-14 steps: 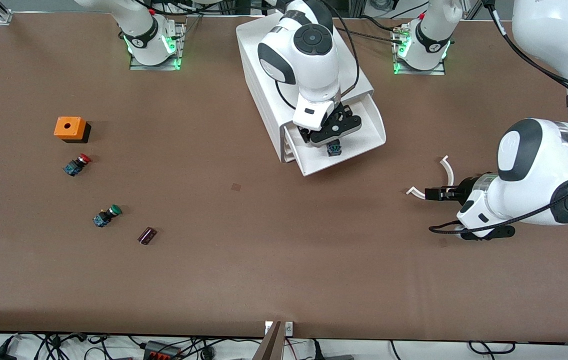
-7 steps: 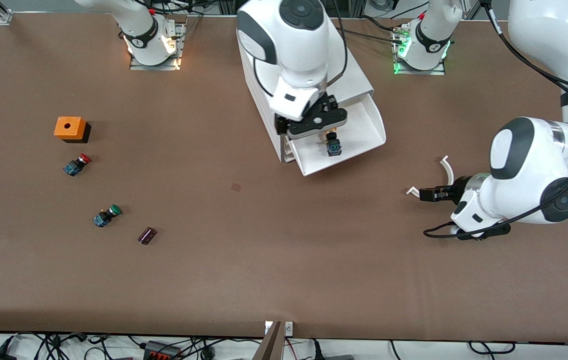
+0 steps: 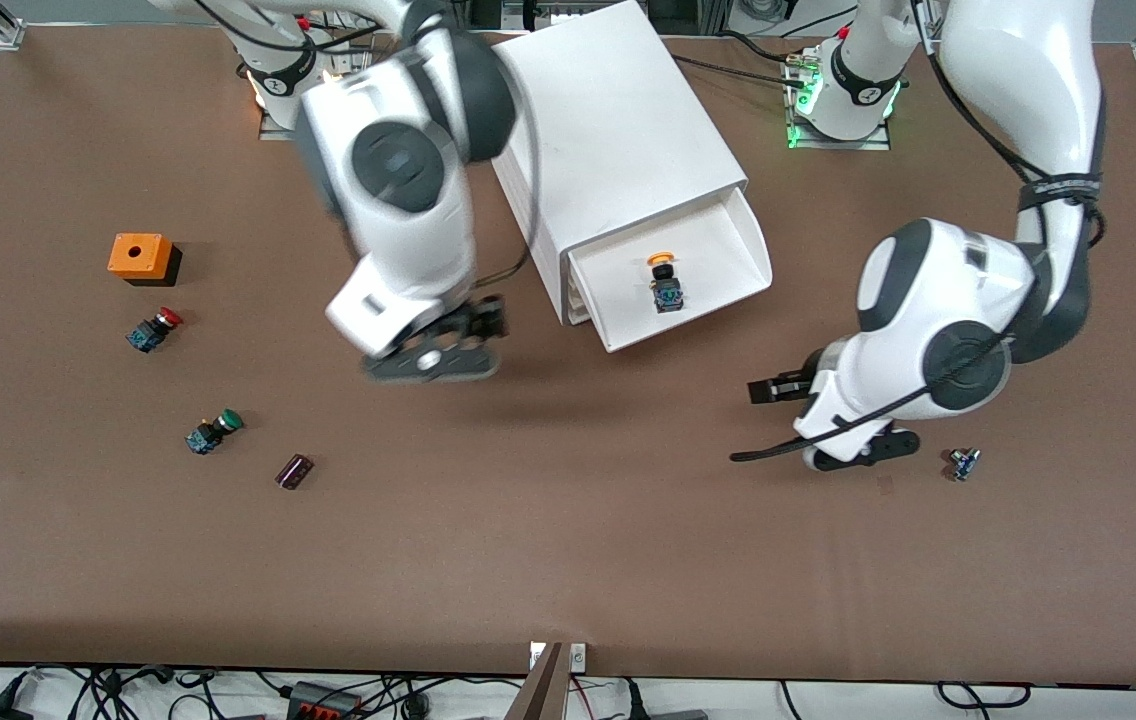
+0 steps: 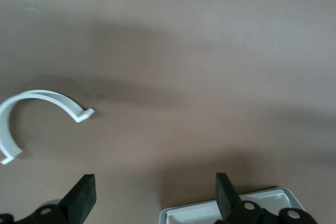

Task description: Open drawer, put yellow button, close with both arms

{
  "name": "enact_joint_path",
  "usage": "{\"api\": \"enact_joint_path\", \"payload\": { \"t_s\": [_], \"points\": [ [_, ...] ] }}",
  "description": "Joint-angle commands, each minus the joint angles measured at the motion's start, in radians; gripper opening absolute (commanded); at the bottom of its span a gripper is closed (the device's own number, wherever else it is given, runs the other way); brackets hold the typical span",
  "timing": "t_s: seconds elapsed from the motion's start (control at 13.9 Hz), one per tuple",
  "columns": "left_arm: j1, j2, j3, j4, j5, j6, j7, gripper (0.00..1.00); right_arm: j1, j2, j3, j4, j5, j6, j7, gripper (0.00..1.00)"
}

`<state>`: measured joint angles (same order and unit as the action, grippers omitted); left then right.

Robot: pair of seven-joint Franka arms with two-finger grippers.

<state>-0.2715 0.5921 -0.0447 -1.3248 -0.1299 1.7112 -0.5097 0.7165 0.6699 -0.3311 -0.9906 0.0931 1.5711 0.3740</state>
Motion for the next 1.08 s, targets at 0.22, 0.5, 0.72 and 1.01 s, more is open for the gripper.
{"api": "enact_joint_path", "payload": {
  "t_s": [0.22,0.5,0.72,1.01],
  "points": [
    [-0.021,-0.148,-0.078,-0.278,0.013,0.189,-0.121,1.0,-0.27,-0.007,0.015,-0.006,0.108,-0.043,-0.127,1.0],
    [-0.011,-0.235,-0.129,-0.418,-0.032,0.234,-0.151,1.0,-0.35,-0.085,0.015,-0.132,0.102,0.0,-0.159,1.0],
    [-0.018,-0.278,-0.136,-0.484,-0.083,0.252,-0.159,1.0,-0.445,-0.191,0.058,-0.256,0.062,0.078,-0.164,1.0],
    [-0.02,-0.304,-0.197,-0.548,-0.083,0.326,-0.26,1.0,-0.648,-0.317,0.243,-0.336,-0.071,0.086,-0.205,1.0]
  ]
}}
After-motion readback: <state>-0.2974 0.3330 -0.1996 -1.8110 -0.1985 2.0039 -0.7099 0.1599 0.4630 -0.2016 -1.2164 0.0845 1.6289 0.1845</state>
